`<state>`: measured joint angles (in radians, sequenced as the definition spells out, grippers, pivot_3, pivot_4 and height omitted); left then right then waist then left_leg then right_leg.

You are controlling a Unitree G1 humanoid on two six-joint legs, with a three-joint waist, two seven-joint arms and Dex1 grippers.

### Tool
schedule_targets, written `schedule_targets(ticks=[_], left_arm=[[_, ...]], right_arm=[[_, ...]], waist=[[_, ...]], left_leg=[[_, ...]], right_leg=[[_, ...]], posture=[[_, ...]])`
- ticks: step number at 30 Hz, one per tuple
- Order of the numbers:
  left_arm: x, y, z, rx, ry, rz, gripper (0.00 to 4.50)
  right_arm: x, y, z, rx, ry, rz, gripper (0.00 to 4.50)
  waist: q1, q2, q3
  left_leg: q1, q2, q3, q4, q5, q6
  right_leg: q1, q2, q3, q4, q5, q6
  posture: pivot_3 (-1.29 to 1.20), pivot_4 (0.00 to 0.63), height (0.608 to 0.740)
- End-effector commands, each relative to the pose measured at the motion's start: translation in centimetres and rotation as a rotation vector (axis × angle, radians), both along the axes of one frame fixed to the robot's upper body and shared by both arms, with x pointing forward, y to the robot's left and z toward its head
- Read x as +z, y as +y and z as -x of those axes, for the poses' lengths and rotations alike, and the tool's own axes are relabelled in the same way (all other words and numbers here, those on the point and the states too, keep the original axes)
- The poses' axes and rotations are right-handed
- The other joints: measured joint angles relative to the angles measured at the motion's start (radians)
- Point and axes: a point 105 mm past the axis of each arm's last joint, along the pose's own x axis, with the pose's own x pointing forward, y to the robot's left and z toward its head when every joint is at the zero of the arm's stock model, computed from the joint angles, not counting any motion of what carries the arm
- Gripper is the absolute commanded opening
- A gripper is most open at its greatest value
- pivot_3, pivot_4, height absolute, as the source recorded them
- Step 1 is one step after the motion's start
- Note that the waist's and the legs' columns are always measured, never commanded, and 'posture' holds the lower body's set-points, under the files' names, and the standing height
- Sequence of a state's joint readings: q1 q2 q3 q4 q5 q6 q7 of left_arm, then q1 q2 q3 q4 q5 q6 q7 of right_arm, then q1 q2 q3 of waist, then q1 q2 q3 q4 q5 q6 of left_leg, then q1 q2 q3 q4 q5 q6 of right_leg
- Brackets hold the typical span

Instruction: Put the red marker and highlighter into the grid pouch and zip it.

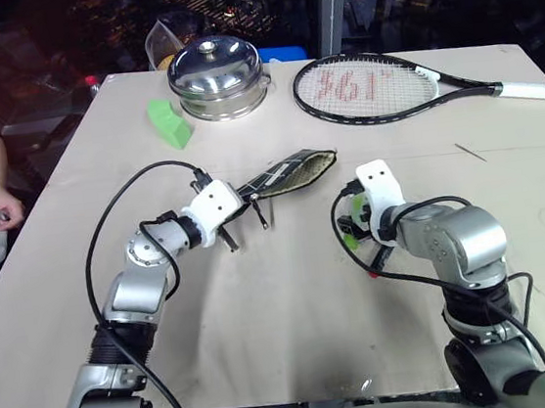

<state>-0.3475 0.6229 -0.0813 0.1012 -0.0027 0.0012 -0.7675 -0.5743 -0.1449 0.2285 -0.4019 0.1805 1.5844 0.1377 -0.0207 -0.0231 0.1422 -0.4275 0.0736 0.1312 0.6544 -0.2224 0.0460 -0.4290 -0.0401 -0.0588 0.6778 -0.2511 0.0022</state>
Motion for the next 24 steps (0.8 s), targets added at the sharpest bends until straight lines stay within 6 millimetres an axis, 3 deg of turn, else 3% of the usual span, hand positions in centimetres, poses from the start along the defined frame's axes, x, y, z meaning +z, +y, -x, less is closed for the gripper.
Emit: schedule_targets(ticks=[1,3,4,7,12,15,20,24], left_arm=[[1.2,-0.3,0.2,-0.011,-0.046,0.014,0.0],[1.2,-0.4,0.3,-0.008,-0.047,0.017,0.0],[1.2,-0.4,0.3,-0.007,-0.048,0.019,0.0],[1.4,-0.2,0.3,0.002,-0.05,0.02,0.0],[1.4,0.3,0.2,0.004,-0.044,0.009,0.0],[1.2,0.0,0.4,-0.035,-0.038,-0.011,0.0],[1.3,-1.2,0.6,-0.091,-0.047,-0.01,0.0],[1.7,-2.4,1.1,-0.151,-0.075,-0.014,0.0]], right_arm=[[-2.7,0.3,1.4,0.116,0.124,0.113,1.73],[-2.3,0.2,1.1,0.142,0.12,0.141,0.92],[-2.0,0.0,0.9,0.149,0.113,0.157,0.75],[-0.6,0.0,0.3,0.197,0.033,0.167,0.73],[4.2,0.5,0.3,0.434,-0.253,0.22,0.73],[7.0,0.2,1.0,0.538,-0.32,0.24,0.73],[8.0,0.1,0.4,0.569,-0.353,0.305,0.73],[7.4,0.3,-0.3,0.612,-0.352,0.383,0.73]], waist=[[0.002,-0.001,-0.001],[0.003,-0.003,-0.002],[0.003,-0.003,-0.002],[0.005,-0.003,-0.002],[0.006,-0.002,0.0],[0.003,0.0,0.002],[0.004,0.0,0.002],[0.005,0.0,0.002]], left_leg=[[0.0,0.0,0.0,0.0,0.0,0.0],[0.0,0.0,-0.001,0.0,0.0,0.0],[-0.001,0.0,-0.001,0.0,0.0,0.0],[-0.001,0.0,-0.001,0.0,0.0,0.0],[-0.003,-0.001,-0.002,0.0,0.0,0.0],[-0.004,-0.001,-0.001,0.0,0.0,0.0],[-0.004,0.001,-0.001,-0.001,0.0,0.0],[-0.004,0.0,0.0,-0.001,0.0,0.0]], right_leg=[[0.0,-0.001,0.0,0.0,0.0,0.0],[0.0,-0.003,0.0,0.0,0.0,0.0],[0.0,-0.004,0.0,0.0,0.0,0.0],[0.0,-0.004,-0.001,0.0,0.0,0.0],[-0.001,-0.005,-0.002,-0.001,0.0,0.0],[-0.003,-0.005,-0.002,-0.001,0.0,0.0],[-0.004,-0.003,-0.002,0.0,0.0,0.0],[-0.004,-0.004,-0.002,-0.001,0.0,0.0]], posture=[[0.0,0.15,0.74],[0.0,0.15,0.74],[0.0,0.15,0.74],[0.0,0.15,0.74],[0.0,0.15,0.74],[0.0,0.15,0.74],[0.0,0.15,0.74],[0.0,0.15,0.74]])
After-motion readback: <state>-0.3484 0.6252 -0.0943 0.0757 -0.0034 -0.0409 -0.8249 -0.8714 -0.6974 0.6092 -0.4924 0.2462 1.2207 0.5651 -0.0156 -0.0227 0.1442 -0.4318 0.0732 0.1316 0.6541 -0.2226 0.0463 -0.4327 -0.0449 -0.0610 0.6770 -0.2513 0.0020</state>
